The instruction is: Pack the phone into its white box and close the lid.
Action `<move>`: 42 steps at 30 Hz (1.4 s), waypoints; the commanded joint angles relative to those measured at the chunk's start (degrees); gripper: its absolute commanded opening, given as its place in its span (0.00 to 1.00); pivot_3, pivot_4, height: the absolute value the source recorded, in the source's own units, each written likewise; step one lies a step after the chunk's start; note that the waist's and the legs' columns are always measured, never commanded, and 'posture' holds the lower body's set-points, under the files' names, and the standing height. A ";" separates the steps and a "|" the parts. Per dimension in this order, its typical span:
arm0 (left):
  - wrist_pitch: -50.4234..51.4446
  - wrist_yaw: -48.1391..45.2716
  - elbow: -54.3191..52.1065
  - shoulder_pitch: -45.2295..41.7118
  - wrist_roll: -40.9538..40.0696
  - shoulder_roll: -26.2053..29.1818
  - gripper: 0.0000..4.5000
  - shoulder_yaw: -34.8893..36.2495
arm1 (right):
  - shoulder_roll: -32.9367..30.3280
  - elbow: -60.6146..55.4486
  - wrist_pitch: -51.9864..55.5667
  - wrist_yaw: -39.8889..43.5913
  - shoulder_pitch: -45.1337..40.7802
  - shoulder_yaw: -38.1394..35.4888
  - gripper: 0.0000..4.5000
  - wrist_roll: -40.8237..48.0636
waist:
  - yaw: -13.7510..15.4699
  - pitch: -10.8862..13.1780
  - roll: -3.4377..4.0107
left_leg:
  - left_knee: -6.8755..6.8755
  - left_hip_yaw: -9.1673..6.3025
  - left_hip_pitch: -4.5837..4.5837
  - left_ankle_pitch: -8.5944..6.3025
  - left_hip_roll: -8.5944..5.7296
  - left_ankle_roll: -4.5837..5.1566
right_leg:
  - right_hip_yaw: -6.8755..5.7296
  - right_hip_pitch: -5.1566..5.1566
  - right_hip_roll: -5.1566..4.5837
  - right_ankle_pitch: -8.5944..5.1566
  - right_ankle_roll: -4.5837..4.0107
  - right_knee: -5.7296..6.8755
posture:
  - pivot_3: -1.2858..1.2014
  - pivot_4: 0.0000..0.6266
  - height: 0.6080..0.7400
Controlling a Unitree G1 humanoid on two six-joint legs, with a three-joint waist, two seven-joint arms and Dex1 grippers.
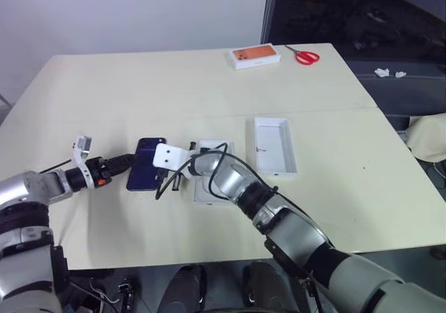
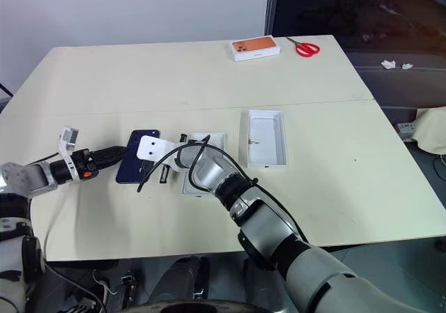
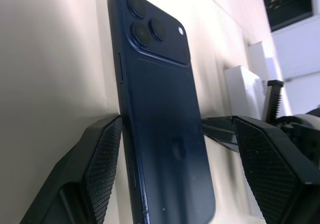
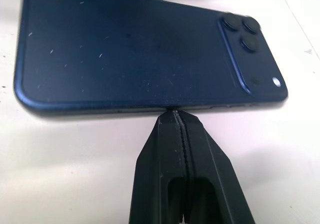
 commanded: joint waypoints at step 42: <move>10.06 15.76 -15.52 7.16 -6.92 -10.11 0.81 7.19 | 1.30 -2.46 -3.21 -0.34 1.55 1.23 0.00 -1.73 | -0.16 -0.01 -0.02 | -0.17 -0.02 0.08 0.06 0.02 -0.10 | 0.02 0.03 -0.01 -0.01 -0.01 -0.09 | 0.52 0.24 1.00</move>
